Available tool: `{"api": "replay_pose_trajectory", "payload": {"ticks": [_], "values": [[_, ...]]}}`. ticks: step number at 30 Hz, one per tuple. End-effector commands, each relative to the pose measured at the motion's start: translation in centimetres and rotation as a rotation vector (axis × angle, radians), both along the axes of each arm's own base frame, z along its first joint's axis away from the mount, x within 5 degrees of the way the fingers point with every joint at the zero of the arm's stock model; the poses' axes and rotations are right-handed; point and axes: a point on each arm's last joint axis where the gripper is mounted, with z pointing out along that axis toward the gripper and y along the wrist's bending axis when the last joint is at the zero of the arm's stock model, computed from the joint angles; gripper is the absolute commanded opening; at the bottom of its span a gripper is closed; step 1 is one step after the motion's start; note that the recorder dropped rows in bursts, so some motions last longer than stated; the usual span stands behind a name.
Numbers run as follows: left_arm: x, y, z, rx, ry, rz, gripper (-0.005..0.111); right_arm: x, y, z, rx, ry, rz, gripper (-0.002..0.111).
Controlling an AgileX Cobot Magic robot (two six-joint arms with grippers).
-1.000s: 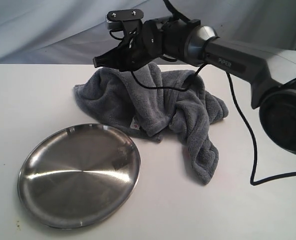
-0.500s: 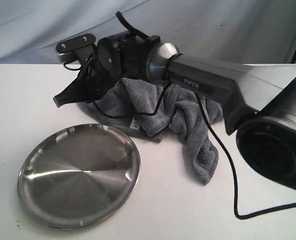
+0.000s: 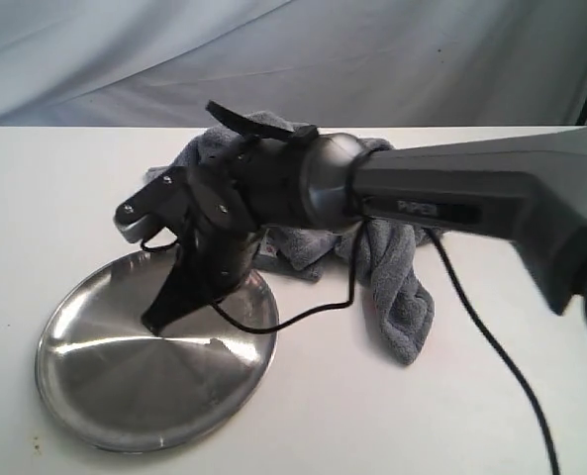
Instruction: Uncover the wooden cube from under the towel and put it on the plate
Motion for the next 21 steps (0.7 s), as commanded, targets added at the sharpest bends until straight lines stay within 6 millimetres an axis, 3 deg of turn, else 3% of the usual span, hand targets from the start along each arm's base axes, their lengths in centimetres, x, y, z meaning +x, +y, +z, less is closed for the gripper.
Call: {"api": "replay_pose_trajectory", "payload": {"ticks": [1,2,4,9,13,15,19,21], "values": [[0.0,0.0,-0.1,-0.002,-0.001,0.0,0.001,-0.3,-4.8,1.4,0.04,-0.074,-0.037,0.0],[0.0,0.0,-0.1,-0.002,-0.001,0.0,0.001,0.1,-6.9,1.8,0.065,-0.09,-0.078,0.0],[0.0,0.0,-0.1,-0.002,-0.001,0.0,0.001,1.1,-8.7,2.4,0.106,-0.112,-0.141,0.0],[0.0,0.0,-0.1,-0.002,-0.001,0.0,0.001,5.7,-11.5,5.0,0.361,-0.217,-0.367,0.0],[0.0,0.0,-0.1,-0.002,-0.001,0.0,0.001,8.0,-11.2,8.5,0.54,-0.363,-0.416,0.0],[0.0,0.0,-0.1,-0.002,-0.001,0.0,0.001,9.0,-10.6,9.0,0.554,-0.381,-0.409,0.0],[0.0,0.0,-0.1,-0.002,-0.001,0.0,0.001,10.3,-9.8,7.3,0.506,-0.354,-0.391,0.0],[0.0,0.0,-0.1,-0.002,-0.001,0.0,0.001,10.5,-9.5,6.8,0.453,-0.339,-0.352,0.011]]}}
